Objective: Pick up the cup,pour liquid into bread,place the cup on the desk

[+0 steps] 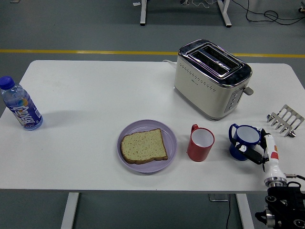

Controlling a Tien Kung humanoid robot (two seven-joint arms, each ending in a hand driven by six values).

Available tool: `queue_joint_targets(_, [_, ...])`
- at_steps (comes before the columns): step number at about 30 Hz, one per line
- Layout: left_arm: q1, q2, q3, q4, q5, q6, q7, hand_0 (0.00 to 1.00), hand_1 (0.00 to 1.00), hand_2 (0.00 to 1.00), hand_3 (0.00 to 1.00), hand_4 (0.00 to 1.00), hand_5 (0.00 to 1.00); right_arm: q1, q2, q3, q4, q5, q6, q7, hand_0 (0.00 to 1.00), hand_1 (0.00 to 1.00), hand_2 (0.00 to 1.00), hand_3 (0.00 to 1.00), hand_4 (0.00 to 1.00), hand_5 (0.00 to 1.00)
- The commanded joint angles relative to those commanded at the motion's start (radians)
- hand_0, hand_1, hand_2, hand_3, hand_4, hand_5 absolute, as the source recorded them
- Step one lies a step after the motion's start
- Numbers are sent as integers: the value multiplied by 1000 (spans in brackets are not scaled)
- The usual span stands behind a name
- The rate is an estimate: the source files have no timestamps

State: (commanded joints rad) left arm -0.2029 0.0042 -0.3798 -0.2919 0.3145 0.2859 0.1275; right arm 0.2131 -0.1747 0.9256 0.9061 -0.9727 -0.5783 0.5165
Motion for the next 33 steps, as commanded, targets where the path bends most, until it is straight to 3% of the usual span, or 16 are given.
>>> queue_joint_targets(33, [-5, 1, 9, 0, -16, 0, -5, 681, 684, 693, 544, 252, 998, -5, 2, 7, -9, -39, 14, -7, 451, 368, 496, 497, 734, 49])
